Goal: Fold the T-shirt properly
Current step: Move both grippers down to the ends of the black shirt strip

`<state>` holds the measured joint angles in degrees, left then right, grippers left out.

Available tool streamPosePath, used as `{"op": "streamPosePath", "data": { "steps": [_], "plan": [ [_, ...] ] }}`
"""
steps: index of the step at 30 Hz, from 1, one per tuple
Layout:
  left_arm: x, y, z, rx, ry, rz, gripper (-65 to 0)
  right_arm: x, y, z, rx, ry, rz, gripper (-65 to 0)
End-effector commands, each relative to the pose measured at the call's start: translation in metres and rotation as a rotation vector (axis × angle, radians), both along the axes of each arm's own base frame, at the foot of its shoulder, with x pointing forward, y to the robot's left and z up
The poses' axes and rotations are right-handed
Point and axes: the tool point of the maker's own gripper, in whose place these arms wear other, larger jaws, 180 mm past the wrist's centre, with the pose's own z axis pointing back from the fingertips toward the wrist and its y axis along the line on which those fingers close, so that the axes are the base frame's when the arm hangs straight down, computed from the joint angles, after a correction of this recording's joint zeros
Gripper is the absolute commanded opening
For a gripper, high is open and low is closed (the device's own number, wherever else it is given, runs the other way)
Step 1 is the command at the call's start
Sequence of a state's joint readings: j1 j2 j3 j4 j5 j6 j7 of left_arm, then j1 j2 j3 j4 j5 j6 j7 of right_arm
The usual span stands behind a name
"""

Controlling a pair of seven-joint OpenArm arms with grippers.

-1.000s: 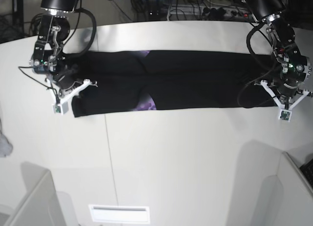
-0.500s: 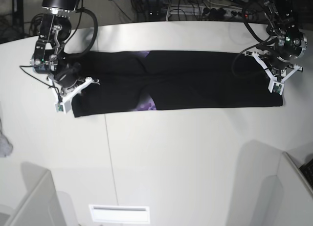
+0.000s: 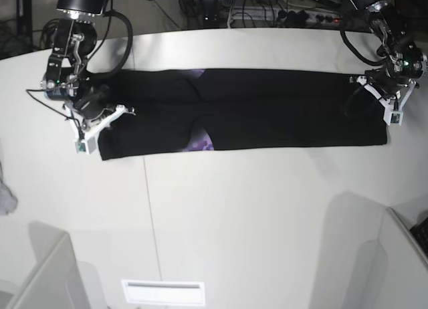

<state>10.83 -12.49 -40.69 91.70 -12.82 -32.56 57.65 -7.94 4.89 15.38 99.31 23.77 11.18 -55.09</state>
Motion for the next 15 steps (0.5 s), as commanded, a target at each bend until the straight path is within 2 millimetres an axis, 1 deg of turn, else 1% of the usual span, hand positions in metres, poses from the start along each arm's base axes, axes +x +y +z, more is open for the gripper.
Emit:
{"op": "streamPosePath", "data": {
  "steps": [1,3,7,12,14,15],
  "plan": [
    [0.010,0.012,0.014,0.031,-0.040,0.006,-65.0,0.009,-0.003,0.011,-0.005,-0.047,0.002,-65.0],
    [0.013,0.020,0.020,0.035,-0.065,0.033,-65.0,0.009,-0.003,0.011,-0.007,-0.047,0.003,-65.0],
    [0.012,0.039,0.033,0.049,-0.107,0.101,-65.0,0.009,-0.003,0.011,-0.008,-0.047,0.003,-65.0],
    [0.003,0.057,0.042,0.066,-0.126,0.157,-65.0,0.004,-0.004,0.008,-0.010,-0.036,0.003,-65.0],
    [-0.001,0.065,0.049,0.068,-0.145,0.148,-65.0,0.004,-0.004,0.008,-0.008,-0.036,0.003,-65.0],
    [-0.006,0.065,0.049,0.055,-0.151,0.133,-65.0,0.004,-0.004,0.008,-0.008,-0.035,0.003,-65.0]
  ]
}}
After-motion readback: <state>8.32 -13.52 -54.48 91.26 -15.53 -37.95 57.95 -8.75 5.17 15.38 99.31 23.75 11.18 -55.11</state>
